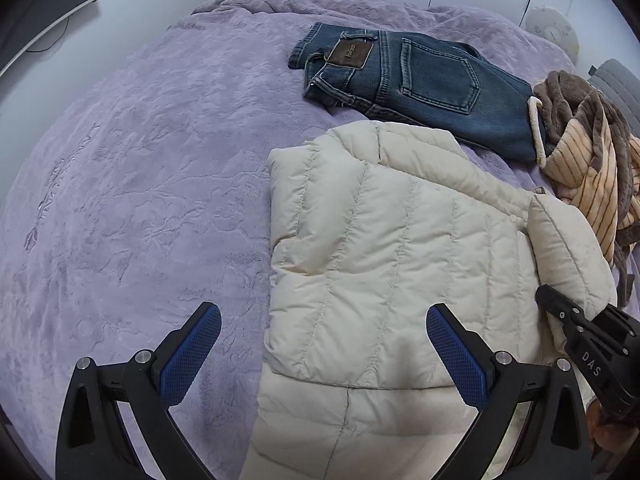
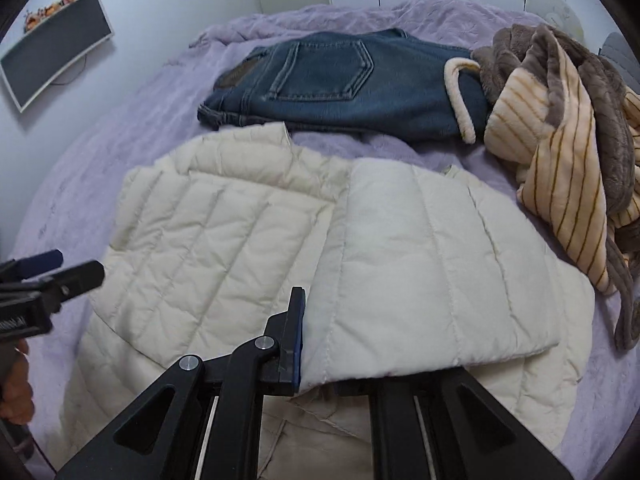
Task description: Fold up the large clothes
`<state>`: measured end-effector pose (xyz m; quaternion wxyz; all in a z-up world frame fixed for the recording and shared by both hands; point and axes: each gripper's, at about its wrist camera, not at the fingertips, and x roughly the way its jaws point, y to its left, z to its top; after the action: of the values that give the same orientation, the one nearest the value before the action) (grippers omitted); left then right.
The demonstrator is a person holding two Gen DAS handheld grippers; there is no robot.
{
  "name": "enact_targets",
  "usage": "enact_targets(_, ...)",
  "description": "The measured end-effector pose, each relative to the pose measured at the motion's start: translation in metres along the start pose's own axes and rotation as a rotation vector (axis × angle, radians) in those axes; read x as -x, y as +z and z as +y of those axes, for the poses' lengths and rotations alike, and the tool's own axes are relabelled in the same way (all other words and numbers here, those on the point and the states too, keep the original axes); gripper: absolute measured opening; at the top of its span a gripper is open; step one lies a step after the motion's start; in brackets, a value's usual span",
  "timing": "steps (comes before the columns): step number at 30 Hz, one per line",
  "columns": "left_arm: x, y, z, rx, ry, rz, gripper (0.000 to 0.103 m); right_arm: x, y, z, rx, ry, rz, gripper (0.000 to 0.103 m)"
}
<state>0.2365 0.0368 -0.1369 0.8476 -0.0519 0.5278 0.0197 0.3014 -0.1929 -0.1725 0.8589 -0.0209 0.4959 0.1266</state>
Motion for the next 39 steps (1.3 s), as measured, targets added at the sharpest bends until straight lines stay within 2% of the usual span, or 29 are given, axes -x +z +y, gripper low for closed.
enact_targets(4,-0.004,0.0,-0.001,0.0,-0.015,0.006,0.103,-0.003,-0.007,-0.003,-0.024,-0.039,0.024,0.013)
enact_targets(5,-0.005,0.001,-0.002,-0.001,-0.019,0.008,0.103,-0.001,-0.006,-0.002,-0.034,-0.037,0.029,0.019)
enact_targets(6,-0.005,0.001,-0.003,-0.002,-0.024,0.008,0.103,0.002,-0.005,-0.005,-0.05,-0.033,0.033,0.026)
enact_targets(8,-0.004,0.002,-0.005,-0.009,-0.036,0.007,0.103,0.011,-0.003,-0.013,-0.104,0.001,0.037,0.071)
enact_targets(10,-0.004,0.004,-0.007,-0.015,-0.034,0.003,0.103,0.027,-0.004,-0.025,-0.216,0.051,-0.001,0.073)
enact_targets(13,-0.008,0.008,-0.007,-0.014,-0.046,0.02,0.103,0.038,-0.017,-0.056,-0.474,0.149,-0.028,0.073)
enact_targets(15,-0.009,0.011,-0.004,0.001,-0.079,0.032,0.103,0.036,-0.027,-0.08,-0.635,0.2,-0.038,0.072)
enact_targets(16,-0.009,0.012,-0.002,0.01,-0.109,0.036,0.103,0.035,-0.031,-0.091,-0.7,0.206,-0.049,0.059)
enact_targets(17,-0.008,0.014,0.001,0.021,-0.14,0.034,0.103,0.034,-0.032,-0.101,-0.755,0.212,-0.063,0.035)
enact_targets(19,-0.005,0.018,0.009,0.05,-0.205,0.021,0.103,0.034,-0.028,-0.115,-0.813,0.206,-0.097,0.01)
enact_targets(21,-0.002,0.024,0.017,0.087,-0.288,0.011,0.103,0.036,-0.011,-0.11,-0.739,0.182,-0.133,0.009)
enact_targets(24,0.0,0.033,0.029,0.147,-0.425,0.007,0.103,0.037,0.019,-0.072,-0.488,0.155,-0.141,0.009)
enact_targets(28,-0.009,0.042,0.031,0.18,-0.557,0.049,0.103,0.018,0.031,-0.007,-0.195,0.174,-0.05,0.009)
enact_targets(31,-0.02,0.042,0.027,0.212,-0.637,0.103,0.103,-0.004,0.023,0.025,-0.077,0.192,0.058,0.01)
enact_targets(33,-0.025,0.04,0.024,0.234,-0.677,0.127,0.103,-0.013,0.014,0.04,-0.012,0.178,0.119,0.025)
enact_targets(34,-0.027,0.04,0.022,0.239,-0.688,0.133,0.103,-0.014,0.011,0.044,0.01,0.175,0.13,0.045)
enact_targets(35,-0.029,0.04,0.02,0.242,-0.699,0.139,0.103,-0.012,0.009,0.047,0.025,0.172,0.133,0.059)
enact_targets(39,-0.039,0.04,0.006,0.22,-0.701,0.188,0.103,0.012,0.0,0.032,-0.02,0.139,0.102,0.059)
